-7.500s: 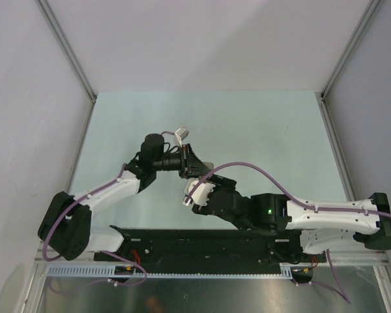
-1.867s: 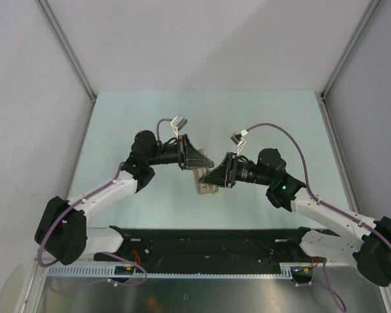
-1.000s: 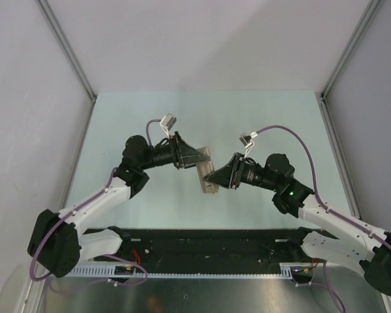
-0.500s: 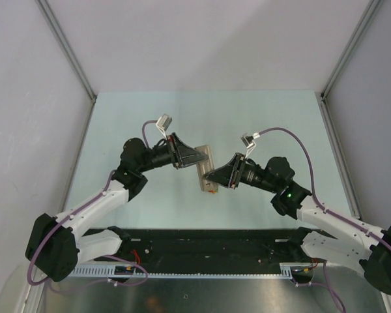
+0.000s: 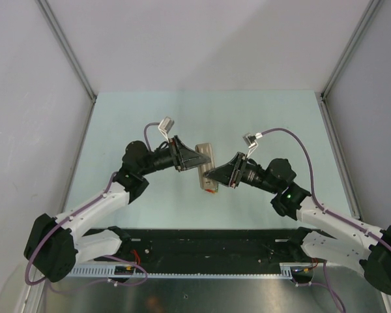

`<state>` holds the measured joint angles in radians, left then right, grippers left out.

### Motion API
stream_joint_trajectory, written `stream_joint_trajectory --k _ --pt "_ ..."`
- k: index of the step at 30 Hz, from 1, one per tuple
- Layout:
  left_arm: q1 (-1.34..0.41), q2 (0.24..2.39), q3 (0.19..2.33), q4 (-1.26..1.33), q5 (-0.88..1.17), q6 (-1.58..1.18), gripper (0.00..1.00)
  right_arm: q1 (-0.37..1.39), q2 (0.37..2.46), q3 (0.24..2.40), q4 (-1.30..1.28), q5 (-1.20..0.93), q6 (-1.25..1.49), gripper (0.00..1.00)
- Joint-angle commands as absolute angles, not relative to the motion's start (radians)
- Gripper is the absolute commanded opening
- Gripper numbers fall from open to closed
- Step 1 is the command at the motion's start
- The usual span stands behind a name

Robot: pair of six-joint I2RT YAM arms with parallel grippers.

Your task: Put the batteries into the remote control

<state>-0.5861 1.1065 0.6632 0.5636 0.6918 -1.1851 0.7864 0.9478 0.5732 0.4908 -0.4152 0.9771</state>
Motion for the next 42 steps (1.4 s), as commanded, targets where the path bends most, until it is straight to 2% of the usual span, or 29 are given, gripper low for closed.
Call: stream_joint_trajectory --k 1,3,6,7,11,15,18,19,21,22,25,26,28,32,33,37,41,42 --pt "-0.597 1.083 0.666 0.601 0.670 -1.155 0.42 0.801 0.942 0.577 0.583 -0.405 0.997 0.00" --pt "-0.597 1.086 0.670 0.606 0.667 -1.154 0.33 0.805 0.943 0.577 0.584 -0.411 1.000 0.00" --pt "-0.598 1.092 0.676 0.611 0.669 -1.157 0.32 0.811 0.945 0.577 0.584 -0.413 1.002 0.00" --pt "-0.598 1.094 0.681 0.611 0.670 -1.157 0.32 0.811 0.946 0.577 0.583 -0.413 1.002 0.00" --pt "-0.607 1.101 0.686 0.618 0.670 -1.158 0.44 0.815 0.943 0.577 0.583 -0.410 1.002 0.00" --pt "-0.615 1.106 0.687 0.624 0.670 -1.158 0.47 0.818 0.945 0.578 0.587 -0.408 1.002 0.00" --pt "-0.617 1.108 0.681 0.629 0.669 -1.160 0.36 0.819 0.943 0.577 0.584 -0.407 1.002 0.00" --pt "-0.617 1.104 0.678 0.632 0.667 -1.158 0.26 0.819 0.942 0.578 0.583 -0.405 1.003 0.00" --pt "-0.617 1.101 0.675 0.632 0.660 -1.158 0.11 0.821 0.942 0.577 0.580 -0.405 1.000 0.00" --pt "-0.617 1.098 0.669 0.635 0.657 -1.158 0.00 0.822 0.942 0.577 0.580 -0.403 1.000 0.00" --pt "-0.617 1.091 0.663 0.638 0.646 -1.166 0.00 0.822 0.937 0.577 0.560 -0.403 0.994 0.00" --pt "-0.617 1.092 0.663 0.638 0.646 -1.173 0.00 0.821 0.936 0.577 0.554 -0.411 0.993 0.10" --pt "-0.615 1.100 0.660 0.638 0.646 -1.184 0.00 0.810 0.919 0.592 0.500 -0.419 0.970 0.45" --pt "-0.611 1.124 0.644 0.638 0.663 -1.222 0.00 0.795 0.844 0.670 0.238 -0.344 0.838 0.66" --pt "-0.609 1.135 0.637 0.638 0.663 -1.229 0.00 0.790 0.832 0.693 0.124 -0.328 0.769 0.78" --pt "-0.606 1.144 0.621 0.637 0.666 -1.249 0.00 0.787 0.793 0.831 -0.153 -0.221 0.588 0.83" --pt "-0.606 1.170 0.618 0.634 0.686 -1.296 0.00 0.831 0.802 0.959 -0.389 -0.112 0.427 0.82" --pt "-0.606 1.177 0.617 0.632 0.692 -1.304 0.00 0.850 0.811 0.994 -0.417 -0.080 0.392 0.79"
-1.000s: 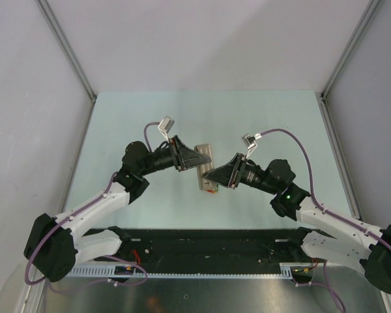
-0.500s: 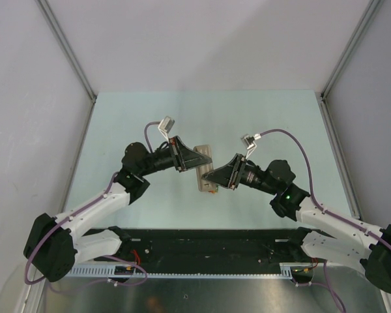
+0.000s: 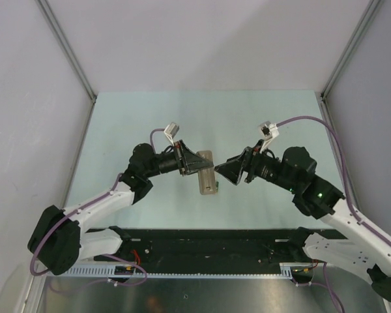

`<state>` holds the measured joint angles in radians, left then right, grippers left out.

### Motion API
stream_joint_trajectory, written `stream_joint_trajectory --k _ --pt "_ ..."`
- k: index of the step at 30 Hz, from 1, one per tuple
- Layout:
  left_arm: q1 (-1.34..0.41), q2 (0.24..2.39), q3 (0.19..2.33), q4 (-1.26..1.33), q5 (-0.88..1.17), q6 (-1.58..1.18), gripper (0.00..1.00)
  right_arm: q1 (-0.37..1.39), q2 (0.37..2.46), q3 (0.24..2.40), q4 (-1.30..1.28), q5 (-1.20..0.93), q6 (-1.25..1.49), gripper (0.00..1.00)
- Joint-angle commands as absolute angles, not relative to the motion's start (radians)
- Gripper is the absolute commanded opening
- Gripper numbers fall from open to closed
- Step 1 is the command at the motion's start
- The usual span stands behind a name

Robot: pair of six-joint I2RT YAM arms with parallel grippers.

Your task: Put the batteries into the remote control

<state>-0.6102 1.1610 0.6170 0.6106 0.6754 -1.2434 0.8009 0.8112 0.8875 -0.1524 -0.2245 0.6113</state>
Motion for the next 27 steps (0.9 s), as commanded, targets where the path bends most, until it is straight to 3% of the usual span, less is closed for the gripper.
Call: stream_joint_trajectory --k 1,7,10,16,27 --pt "-0.606 1.184 0.617 0.632 0.693 -1.311 0.00 0.871 0.819 1.012 -0.440 -0.002 0.361 0.78" --pt "-0.604 1.219 0.624 0.574 0.715 -1.339 0.00 1.207 0.894 1.086 -0.551 0.471 0.099 0.68" --pt "-0.603 1.249 0.627 0.558 0.733 -1.336 0.00 1.320 0.957 1.117 -0.581 0.588 0.012 0.67" --pt "-0.601 1.264 0.646 0.540 0.753 -1.330 0.00 1.391 1.008 1.126 -0.614 0.679 -0.093 0.64" --pt "-0.600 1.258 0.678 0.437 0.793 -1.301 0.00 1.460 1.020 1.132 -0.574 0.644 -0.230 0.51"
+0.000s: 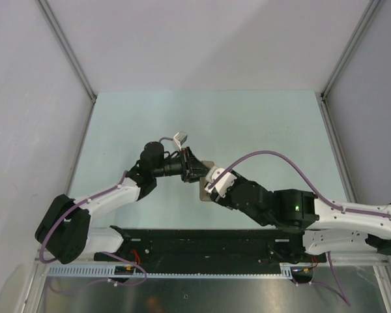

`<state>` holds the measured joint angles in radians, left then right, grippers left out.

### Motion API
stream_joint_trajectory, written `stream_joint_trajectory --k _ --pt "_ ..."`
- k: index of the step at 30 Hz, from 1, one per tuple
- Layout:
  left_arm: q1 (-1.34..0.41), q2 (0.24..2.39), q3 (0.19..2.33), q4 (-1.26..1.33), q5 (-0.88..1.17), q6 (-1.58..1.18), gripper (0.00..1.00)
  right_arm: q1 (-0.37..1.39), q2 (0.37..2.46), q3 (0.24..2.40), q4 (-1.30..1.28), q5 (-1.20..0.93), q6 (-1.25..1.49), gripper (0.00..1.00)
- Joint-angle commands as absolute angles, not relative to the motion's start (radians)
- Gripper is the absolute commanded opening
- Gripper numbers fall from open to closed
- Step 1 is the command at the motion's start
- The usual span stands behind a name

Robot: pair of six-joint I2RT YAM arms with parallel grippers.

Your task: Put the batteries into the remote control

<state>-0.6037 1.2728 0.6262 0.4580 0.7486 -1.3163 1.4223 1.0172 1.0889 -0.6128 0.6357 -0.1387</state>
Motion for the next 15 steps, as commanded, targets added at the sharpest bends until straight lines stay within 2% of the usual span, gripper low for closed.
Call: stream_joint_trajectory --k 1,15 --pt "-0.600 1.256 0.680 0.430 0.792 -1.299 0.00 1.465 1.025 1.132 -0.572 0.638 -0.239 0.51" --pt "-0.617 1.252 0.736 0.314 0.824 -1.252 0.00 1.500 1.103 1.132 -0.492 0.549 -0.311 0.46"
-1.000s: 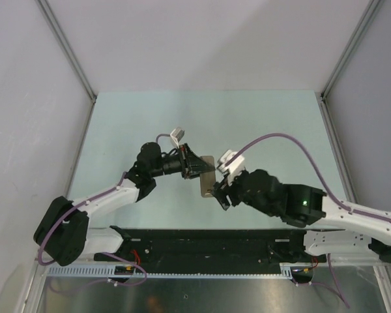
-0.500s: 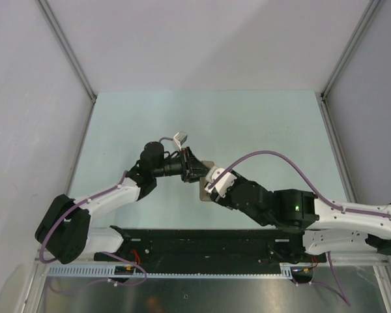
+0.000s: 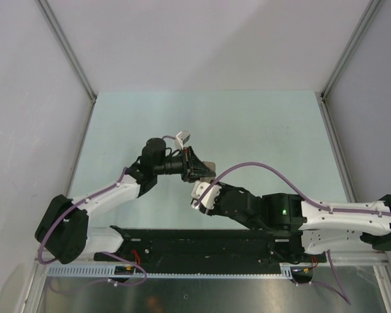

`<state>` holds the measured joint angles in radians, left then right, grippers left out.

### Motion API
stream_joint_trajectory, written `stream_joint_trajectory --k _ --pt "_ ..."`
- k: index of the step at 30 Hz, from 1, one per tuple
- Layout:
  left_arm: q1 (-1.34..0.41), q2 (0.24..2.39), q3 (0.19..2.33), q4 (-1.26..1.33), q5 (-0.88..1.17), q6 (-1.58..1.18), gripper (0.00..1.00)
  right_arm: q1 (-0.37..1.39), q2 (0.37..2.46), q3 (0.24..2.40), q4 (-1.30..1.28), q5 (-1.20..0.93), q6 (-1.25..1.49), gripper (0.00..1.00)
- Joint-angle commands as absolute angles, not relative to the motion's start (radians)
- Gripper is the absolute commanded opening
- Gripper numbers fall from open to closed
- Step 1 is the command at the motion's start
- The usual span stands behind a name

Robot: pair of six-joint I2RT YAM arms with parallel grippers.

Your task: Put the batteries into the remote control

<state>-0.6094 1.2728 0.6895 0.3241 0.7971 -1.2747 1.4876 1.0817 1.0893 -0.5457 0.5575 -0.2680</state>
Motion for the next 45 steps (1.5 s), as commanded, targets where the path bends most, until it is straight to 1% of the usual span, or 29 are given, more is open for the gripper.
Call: stream_joint_trajectory --k 1,29,45 --pt "-0.617 1.250 0.736 0.313 0.822 -1.252 0.00 1.500 1.107 1.132 -0.485 0.551 -0.321 0.46" --pt "-0.624 1.207 0.744 0.299 0.827 -1.244 0.00 1.509 1.146 1.121 -0.537 0.592 -0.348 0.40" --pt "-0.644 1.190 0.746 0.299 0.830 -1.247 0.00 1.485 1.178 1.111 -0.502 0.693 -0.399 0.37"
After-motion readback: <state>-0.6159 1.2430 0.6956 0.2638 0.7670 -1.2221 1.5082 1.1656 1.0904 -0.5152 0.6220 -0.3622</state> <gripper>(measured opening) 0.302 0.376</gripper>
